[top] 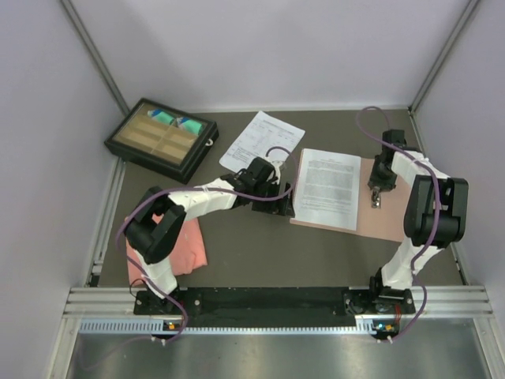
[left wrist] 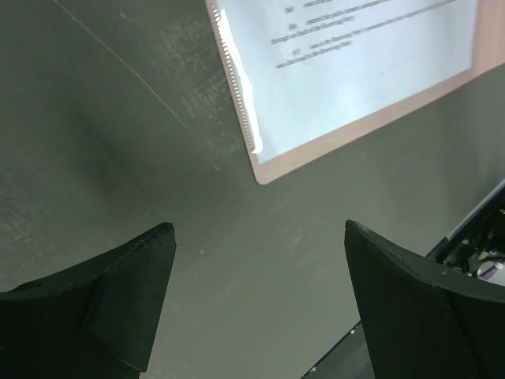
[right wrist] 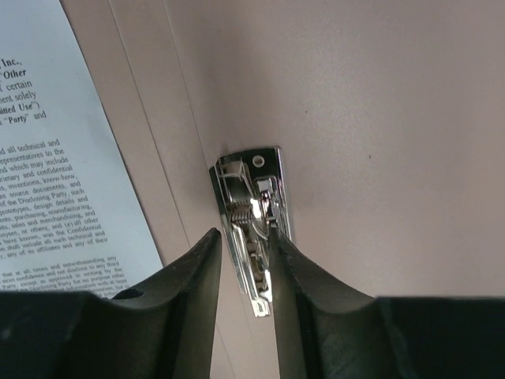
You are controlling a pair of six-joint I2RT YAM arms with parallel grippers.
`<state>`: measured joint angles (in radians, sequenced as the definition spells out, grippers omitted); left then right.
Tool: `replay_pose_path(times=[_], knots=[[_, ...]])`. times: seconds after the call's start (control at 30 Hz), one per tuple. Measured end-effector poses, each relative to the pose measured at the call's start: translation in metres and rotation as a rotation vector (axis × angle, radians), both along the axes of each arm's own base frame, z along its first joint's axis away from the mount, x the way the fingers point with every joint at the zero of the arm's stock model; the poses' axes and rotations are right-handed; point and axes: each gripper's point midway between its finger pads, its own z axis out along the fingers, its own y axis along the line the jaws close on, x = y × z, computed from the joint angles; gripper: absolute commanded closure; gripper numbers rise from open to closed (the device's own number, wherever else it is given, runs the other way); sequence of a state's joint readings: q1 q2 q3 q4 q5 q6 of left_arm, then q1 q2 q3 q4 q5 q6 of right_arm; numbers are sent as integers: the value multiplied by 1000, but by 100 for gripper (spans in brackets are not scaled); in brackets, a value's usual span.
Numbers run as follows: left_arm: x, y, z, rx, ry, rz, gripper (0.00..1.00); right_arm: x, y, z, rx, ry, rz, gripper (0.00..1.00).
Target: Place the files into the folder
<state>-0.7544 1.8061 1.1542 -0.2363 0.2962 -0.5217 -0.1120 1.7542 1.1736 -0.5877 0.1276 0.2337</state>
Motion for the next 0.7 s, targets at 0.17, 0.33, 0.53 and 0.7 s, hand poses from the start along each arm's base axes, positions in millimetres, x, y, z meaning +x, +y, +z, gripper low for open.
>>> replay_pose_path(times=[0.17,0.33,0.53,0.7], knots=[[1,-1,38,-61,-70,-7,8,5,1,-15,9,42,26,74],[2,-1,59,-93,-115,-13,8,4,2,-18,1,57,51,100],[1,6,62,-69,-130,-4,8,2,10,-17,-61,76,85,100],[2,11,81,-81,-171,10,8,-7,39,-18,-120,91,174,100]])
